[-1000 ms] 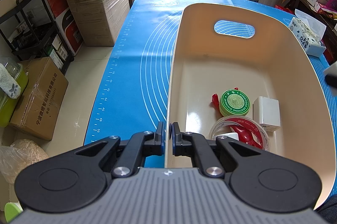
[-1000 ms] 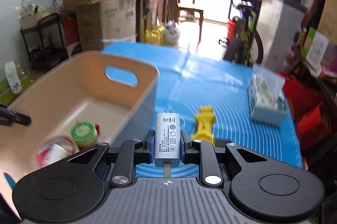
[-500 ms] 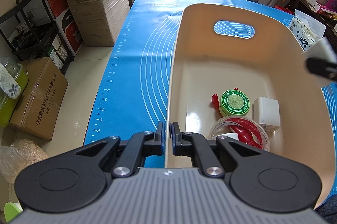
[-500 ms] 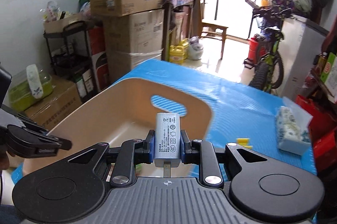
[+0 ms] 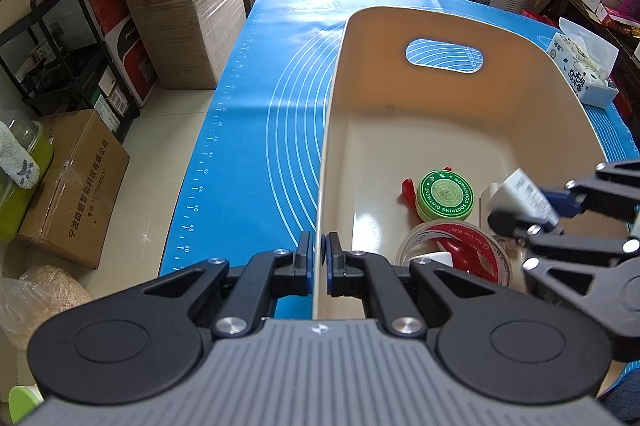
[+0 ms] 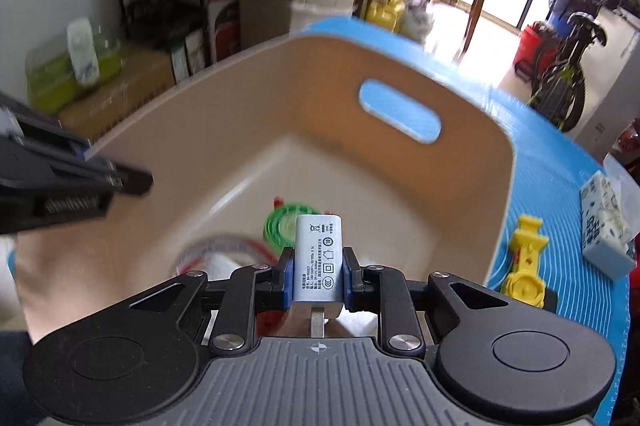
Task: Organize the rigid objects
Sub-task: 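Carry the small white charger with the right tool and release it into the basket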
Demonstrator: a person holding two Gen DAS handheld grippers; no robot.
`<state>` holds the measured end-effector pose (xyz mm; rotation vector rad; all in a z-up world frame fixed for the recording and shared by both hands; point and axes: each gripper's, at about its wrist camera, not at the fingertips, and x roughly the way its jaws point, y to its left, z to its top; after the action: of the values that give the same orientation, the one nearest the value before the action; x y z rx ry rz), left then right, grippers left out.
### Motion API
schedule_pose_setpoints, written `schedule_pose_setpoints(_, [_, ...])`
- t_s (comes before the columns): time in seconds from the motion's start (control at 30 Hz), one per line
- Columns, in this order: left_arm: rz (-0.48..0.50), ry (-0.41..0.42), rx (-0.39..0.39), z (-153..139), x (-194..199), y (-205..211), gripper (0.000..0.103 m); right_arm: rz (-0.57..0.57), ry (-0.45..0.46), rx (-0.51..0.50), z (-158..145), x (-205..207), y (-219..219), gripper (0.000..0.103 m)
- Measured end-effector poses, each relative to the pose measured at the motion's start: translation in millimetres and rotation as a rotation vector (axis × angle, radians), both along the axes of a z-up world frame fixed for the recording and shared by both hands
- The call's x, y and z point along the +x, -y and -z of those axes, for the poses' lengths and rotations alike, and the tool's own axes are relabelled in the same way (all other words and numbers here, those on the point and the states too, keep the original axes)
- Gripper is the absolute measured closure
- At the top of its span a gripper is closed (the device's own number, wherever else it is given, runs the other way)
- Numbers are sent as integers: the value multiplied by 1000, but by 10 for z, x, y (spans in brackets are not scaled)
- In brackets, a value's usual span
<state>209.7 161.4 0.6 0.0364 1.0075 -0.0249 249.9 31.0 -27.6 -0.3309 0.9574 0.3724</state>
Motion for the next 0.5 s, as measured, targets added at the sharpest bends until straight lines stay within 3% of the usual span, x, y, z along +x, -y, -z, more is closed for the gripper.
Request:
schedule_pose_setpoints(0.3, [0, -2, -8, -22, -3, -13, 97, 9, -36, -38, 68, 76, 17, 71])
schedule_pose_setpoints(0.37, [0, -1, -9, -21, -5, -13, 97, 4, -29, -34, 45, 60, 33, 60])
schedule_pose_setpoints(0.5, [0, -1, -9, -21, -5, -13, 97, -24, -1, 8, -45, -32, 70, 51])
